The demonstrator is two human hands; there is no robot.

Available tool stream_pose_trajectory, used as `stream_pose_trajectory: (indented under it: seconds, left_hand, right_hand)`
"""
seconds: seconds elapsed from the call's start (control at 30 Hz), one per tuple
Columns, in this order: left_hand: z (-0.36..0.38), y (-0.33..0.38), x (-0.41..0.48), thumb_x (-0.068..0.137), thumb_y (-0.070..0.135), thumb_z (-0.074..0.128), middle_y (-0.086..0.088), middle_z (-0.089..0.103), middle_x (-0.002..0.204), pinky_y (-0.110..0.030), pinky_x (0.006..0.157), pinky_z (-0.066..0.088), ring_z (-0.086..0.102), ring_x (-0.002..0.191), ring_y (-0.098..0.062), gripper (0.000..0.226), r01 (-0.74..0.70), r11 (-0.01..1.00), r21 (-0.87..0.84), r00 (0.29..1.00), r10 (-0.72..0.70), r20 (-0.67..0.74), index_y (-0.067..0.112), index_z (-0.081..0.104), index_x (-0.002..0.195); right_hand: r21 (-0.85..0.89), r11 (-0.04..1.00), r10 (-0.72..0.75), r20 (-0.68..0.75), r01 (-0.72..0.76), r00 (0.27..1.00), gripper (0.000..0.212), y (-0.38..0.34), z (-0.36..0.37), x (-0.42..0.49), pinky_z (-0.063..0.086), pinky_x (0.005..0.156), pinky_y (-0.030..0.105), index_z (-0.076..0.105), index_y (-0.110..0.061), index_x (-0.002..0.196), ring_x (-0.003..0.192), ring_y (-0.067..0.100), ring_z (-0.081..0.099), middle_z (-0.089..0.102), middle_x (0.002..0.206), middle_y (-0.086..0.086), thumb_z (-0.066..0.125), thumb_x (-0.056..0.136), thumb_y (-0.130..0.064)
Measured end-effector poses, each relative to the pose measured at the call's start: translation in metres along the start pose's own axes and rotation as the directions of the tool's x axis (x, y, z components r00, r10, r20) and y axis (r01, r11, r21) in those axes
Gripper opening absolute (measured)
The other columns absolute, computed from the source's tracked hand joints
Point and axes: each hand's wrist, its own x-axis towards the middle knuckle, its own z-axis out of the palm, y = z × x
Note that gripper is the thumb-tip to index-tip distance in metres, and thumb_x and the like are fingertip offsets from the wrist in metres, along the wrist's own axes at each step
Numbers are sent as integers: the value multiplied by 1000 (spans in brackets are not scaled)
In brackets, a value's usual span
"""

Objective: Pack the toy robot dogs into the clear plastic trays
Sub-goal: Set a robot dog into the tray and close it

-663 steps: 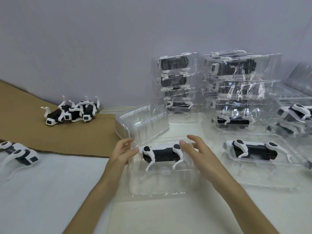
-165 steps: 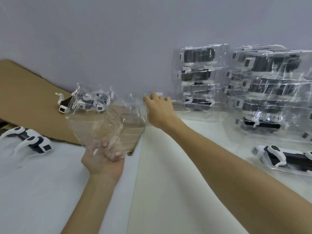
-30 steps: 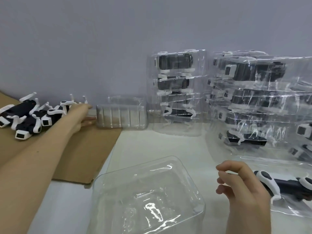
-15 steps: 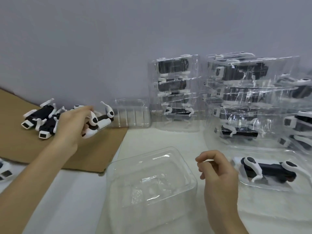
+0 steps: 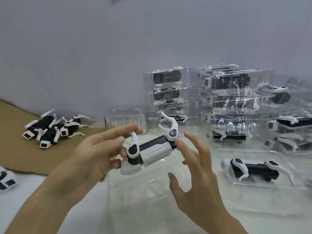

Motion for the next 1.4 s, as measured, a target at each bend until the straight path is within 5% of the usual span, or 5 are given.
stream_pose_trajectory:
  seconds: [0.53,0.7,0.9,1.1,1.4]
  left_hand:
    - [16,-18,-8,45,20,97,1,75,100,-12,30,29,35,34,-3,66,189,938,-291,973,-218,-71,22,79,109]
    - [-1,-32,-6,57,29,92,-12,68,130,-32,72,61,60,114,-21,69,222,921,-320,972,-235,-2,25,72,123]
    - [-14,-53,-16,86,30,67,9,76,102,-7,68,49,66,83,-4,19,-25,909,417,874,222,-432,33,76,103]
    - [13,-100,-18,84,25,77,11,71,115,-21,86,50,66,110,-8,30,135,942,307,967,-57,-248,37,69,111]
    - [21,-101,-20,83,38,58,18,67,120,-28,96,40,57,118,5,31,105,955,277,971,-38,-236,46,67,113]
  right_hand:
    - [-49,989,-142,-71,138,987,69,-7,2,-2,49,81,29,49,-24,136,107,14,52,41,139,-2,77,76,-8]
    - [-28,997,-80,-158,77,984,50,-4,-2,0,50,80,30,59,-22,127,104,16,54,46,122,-2,79,81,-25]
    - [259,937,277,-150,-233,949,45,-5,-10,5,45,87,15,54,-24,125,117,18,56,55,124,-4,68,84,-36]
    - [479,761,528,-64,-438,847,32,-5,-14,9,50,50,17,60,-32,118,75,4,65,66,94,-12,65,86,-33]
    - [267,856,420,141,-443,897,22,-6,-8,5,39,78,9,66,-34,101,99,10,61,63,105,-12,69,79,-37]
